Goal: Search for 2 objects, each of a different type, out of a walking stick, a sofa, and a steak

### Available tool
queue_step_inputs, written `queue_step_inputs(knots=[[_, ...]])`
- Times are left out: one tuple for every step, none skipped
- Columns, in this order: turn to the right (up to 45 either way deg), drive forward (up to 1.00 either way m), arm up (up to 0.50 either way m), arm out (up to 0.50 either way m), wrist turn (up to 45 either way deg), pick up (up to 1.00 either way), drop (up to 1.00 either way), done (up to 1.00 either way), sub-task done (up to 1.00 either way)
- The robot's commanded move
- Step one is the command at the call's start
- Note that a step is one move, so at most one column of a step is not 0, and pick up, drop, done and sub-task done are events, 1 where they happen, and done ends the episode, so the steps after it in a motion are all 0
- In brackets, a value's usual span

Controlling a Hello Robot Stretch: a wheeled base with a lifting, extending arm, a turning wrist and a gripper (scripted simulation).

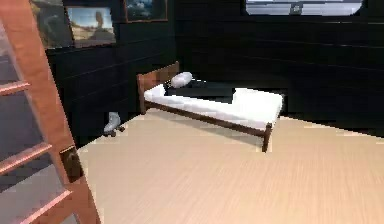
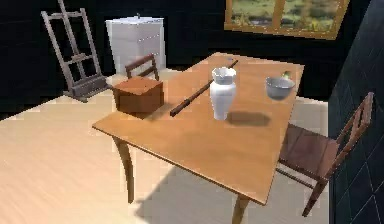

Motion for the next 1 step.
queue_step_inputs(knots=[[42.0,0.0,0.0,0.0,0.0,0.0,0.0,0.0,0.0]])
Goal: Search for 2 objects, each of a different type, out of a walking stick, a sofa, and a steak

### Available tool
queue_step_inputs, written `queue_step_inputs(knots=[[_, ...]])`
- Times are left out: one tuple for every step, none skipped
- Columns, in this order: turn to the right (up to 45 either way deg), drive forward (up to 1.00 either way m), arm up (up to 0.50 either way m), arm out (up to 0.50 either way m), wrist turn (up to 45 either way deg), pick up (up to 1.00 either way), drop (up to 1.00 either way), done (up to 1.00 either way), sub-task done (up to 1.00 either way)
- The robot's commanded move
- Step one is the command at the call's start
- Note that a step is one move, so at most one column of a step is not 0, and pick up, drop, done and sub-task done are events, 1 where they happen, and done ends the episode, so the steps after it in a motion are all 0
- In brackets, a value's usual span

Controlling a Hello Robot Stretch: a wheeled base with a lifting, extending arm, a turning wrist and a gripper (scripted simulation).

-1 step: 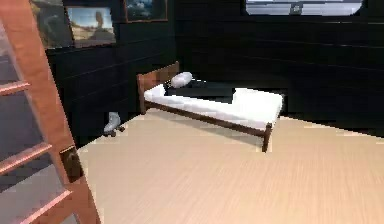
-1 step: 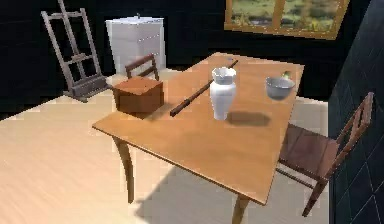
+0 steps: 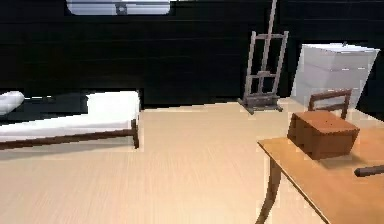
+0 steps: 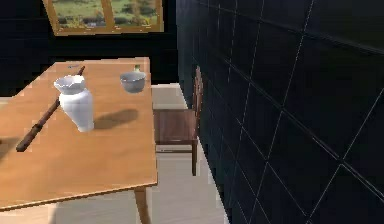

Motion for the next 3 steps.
queue_step_inputs(knots=[[0.0,0.15,0.0,0.0,0.0,0.0,0.0,0.0,0.0],[45.0,0.0,0.0,0.0,0.0,0.0,0.0,0.0,0.0],[15.0,0.0,0.0,0.0,0.0,0.0,0.0,0.0,0.0]])
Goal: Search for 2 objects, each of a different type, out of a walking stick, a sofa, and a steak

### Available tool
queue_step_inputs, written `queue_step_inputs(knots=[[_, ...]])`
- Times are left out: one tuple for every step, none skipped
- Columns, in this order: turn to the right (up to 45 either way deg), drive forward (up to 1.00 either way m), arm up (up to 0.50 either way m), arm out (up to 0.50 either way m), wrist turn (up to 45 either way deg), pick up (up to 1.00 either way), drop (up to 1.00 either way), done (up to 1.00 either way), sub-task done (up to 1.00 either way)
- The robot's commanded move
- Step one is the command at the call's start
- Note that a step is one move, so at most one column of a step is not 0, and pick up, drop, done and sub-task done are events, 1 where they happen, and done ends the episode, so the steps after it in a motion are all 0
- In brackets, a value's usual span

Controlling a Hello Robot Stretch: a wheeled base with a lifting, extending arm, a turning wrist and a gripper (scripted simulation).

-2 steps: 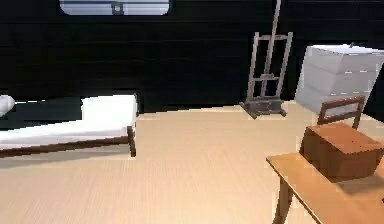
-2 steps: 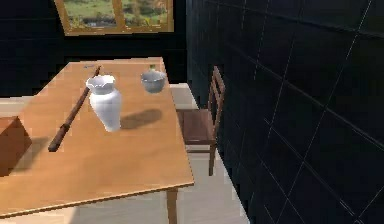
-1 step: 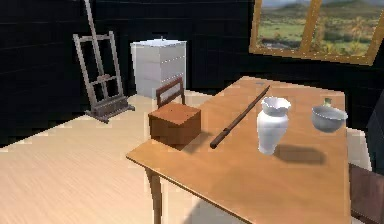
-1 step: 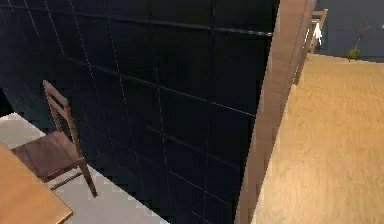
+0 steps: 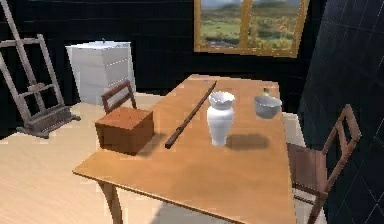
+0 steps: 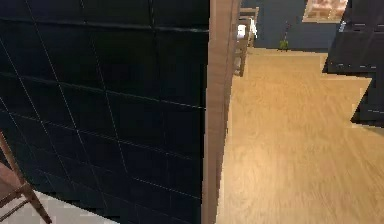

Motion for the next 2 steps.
queue_step_inputs(knots=[[0.0,0.0,0.0,0.0,0.0,0.0,0.0,0.0,1.0],[45.0,0.0,0.0,0.0,0.0,0.0,0.0,0.0,0.0]])
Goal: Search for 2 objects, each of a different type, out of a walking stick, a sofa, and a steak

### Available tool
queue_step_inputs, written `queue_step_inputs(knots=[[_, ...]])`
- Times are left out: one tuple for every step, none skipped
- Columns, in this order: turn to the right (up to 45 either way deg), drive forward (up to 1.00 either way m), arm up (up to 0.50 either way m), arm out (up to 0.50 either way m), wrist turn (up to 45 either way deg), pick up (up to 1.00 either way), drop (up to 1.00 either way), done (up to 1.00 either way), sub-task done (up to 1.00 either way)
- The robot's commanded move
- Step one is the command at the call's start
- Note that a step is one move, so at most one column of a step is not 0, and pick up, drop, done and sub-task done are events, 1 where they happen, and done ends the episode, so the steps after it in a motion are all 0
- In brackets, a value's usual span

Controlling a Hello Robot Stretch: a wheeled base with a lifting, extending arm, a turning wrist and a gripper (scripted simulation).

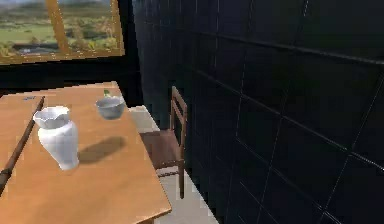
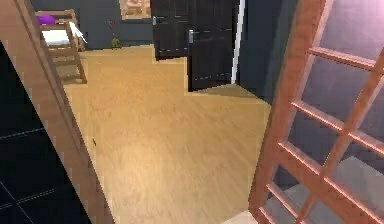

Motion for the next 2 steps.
queue_step_inputs(knots=[[45.0,0.0,0.0,0.0,0.0,0.0,0.0,0.0,0.0],[45.0,0.0,0.0,0.0,0.0,0.0,0.0,0.0,0.0]])
